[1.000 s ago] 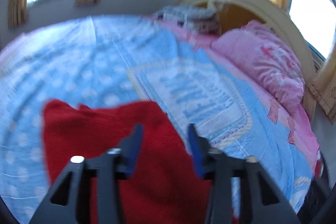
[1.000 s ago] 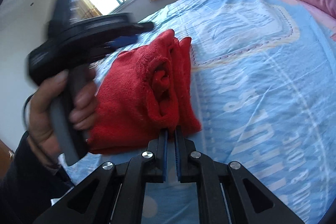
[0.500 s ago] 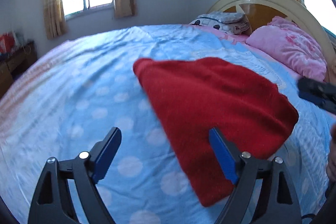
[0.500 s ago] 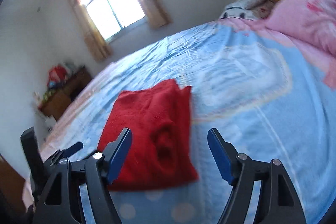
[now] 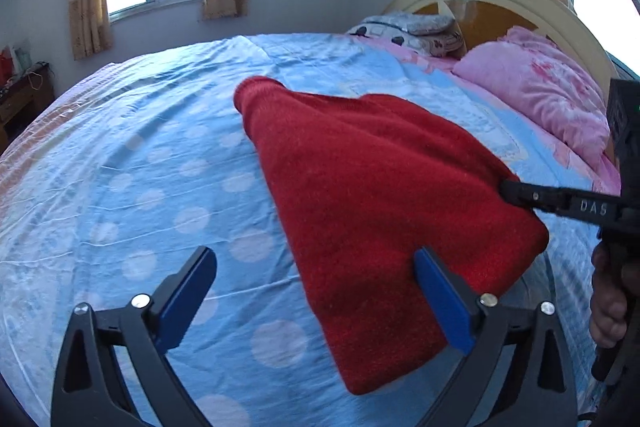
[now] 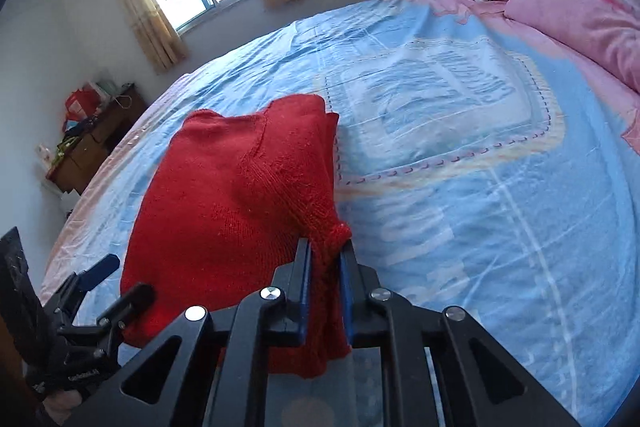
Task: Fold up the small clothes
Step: 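Press the folded red sweater bundle flat with the right gripper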
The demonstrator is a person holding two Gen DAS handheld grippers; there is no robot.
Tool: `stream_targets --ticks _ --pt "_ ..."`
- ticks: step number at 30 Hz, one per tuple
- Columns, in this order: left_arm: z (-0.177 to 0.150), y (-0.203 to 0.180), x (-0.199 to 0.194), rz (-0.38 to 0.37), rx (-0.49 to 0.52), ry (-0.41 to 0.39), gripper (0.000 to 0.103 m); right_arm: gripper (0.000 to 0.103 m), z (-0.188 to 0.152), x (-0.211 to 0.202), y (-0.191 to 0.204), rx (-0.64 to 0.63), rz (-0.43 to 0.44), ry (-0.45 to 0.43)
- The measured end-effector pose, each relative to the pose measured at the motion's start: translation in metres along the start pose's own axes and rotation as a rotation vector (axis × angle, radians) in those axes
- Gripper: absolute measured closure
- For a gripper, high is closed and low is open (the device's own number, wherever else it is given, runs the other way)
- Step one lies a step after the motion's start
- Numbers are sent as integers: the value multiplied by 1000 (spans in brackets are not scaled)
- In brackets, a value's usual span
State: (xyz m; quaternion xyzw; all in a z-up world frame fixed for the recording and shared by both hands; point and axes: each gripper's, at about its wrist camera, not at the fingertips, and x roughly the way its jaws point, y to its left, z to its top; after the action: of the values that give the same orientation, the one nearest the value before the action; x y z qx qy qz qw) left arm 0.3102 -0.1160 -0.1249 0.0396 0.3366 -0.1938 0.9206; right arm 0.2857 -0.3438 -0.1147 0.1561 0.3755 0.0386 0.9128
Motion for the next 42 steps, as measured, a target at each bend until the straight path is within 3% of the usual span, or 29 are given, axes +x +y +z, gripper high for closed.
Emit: stream_targets --ticks 2,3,4,7,9,11,13,18,26,31,34,37,42 --pt "-1 0 2 4 -2 15 0 85 7 -3 2 -3 5 5" --pt "-2 1 3 4 -10 21 0 73 10 -2 5 -7 -1 1" --pt "-2 2 4 0 -17 26 0 69 14 -5 7 -13 -16 -7" --pt "-3 2 4 -3 -27 30 0 69 29 -22 27 -89 -79 -115" --pt "-4 2 4 -3 -25 30 0 69 39 -25 44 -139 -43 -138" --pt "-4 2 4 -7 -29 31 0 69 49 -14 67 -192 59 -93" --pt "-4 3 5 -13 -35 32 0 69 56 7 79 -227 96 -27" --pt "-5 8 7 -43 -70 46 0 69 51 59 62 -206 -1 106" --pt "-5 7 10 -70 -74 68 0 71 48 60 21 -104 104 84" --pt "-4 8 10 -65 -71 68 0 71 51 60 22 -99 90 93" --pt "-4 8 10 -53 -67 65 0 71 50 44 35 -136 28 47" --pt "-4 9 11 -51 -73 65 0 69 42 21 54 -210 34 -19" --pt "-4 9 10 -50 -75 65 0 69 11 10 59 -268 35 14"
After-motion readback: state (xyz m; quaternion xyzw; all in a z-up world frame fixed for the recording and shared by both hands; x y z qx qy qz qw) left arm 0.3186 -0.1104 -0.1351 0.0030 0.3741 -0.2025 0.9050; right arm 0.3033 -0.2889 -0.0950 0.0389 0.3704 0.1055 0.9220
